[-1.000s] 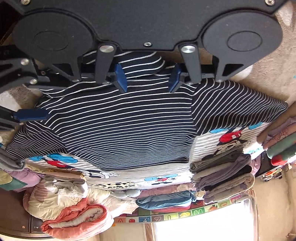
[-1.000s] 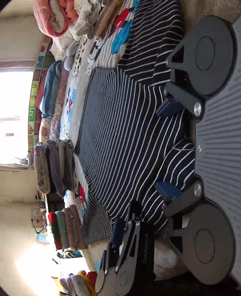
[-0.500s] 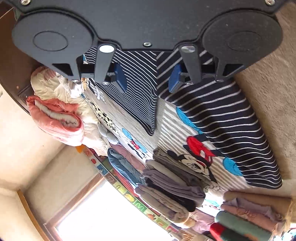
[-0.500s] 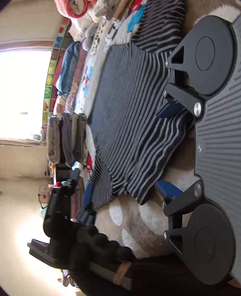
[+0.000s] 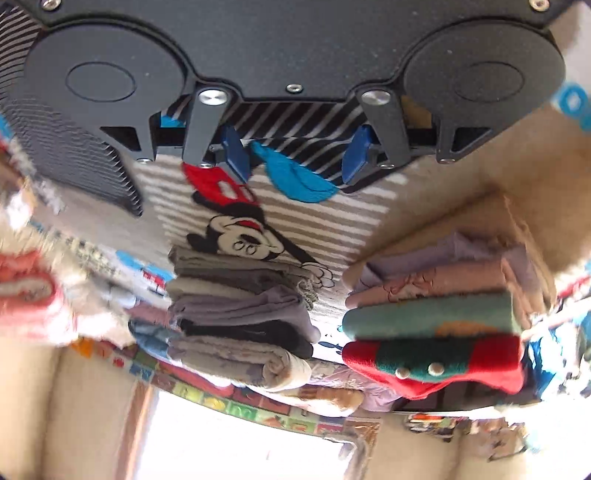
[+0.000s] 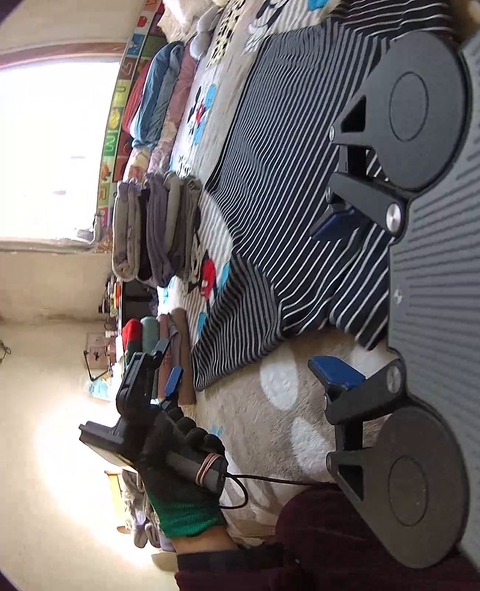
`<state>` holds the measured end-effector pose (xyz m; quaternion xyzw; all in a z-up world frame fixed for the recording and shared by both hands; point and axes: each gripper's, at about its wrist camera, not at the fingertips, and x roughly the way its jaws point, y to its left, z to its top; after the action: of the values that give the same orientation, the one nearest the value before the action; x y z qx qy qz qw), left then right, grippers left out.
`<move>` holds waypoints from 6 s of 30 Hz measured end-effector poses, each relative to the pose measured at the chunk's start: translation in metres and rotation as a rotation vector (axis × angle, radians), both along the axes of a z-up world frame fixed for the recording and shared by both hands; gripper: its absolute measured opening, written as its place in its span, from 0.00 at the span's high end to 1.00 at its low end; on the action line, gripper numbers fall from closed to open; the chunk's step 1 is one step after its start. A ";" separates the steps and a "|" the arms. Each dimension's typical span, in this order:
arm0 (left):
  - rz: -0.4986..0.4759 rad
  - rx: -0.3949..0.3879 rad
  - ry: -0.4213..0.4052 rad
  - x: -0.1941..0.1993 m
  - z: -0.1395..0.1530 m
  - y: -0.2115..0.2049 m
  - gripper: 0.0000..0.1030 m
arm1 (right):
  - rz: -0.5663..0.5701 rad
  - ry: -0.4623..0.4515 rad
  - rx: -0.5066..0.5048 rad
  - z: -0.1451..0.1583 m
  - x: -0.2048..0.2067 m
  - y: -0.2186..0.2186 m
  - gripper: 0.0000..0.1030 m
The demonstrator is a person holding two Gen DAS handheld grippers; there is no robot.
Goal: Fold clothes
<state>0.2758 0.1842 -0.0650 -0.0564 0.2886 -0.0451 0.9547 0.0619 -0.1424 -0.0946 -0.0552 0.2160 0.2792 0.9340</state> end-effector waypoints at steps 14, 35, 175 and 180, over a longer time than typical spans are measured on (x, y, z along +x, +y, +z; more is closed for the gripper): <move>-0.234 0.170 0.142 0.069 -0.019 0.026 0.54 | 0.133 0.106 0.053 -0.013 0.077 0.090 0.32; 0.037 -0.061 -0.005 0.048 -0.015 0.066 0.98 | 0.149 0.143 -0.046 -0.028 0.078 0.111 0.17; -0.901 0.982 -0.468 -0.220 -0.109 -0.662 0.67 | -0.923 -0.153 1.762 -0.132 -0.144 -0.423 0.04; -0.886 1.042 -0.482 -0.207 -0.113 -0.689 0.67 | -0.934 -0.190 1.809 -0.139 -0.149 -0.427 0.04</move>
<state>0.0689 -0.5045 -0.1781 0.5397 0.0497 -0.2957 0.7867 -0.0873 -0.5698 -0.2335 0.7385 -0.1506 -0.0599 0.6545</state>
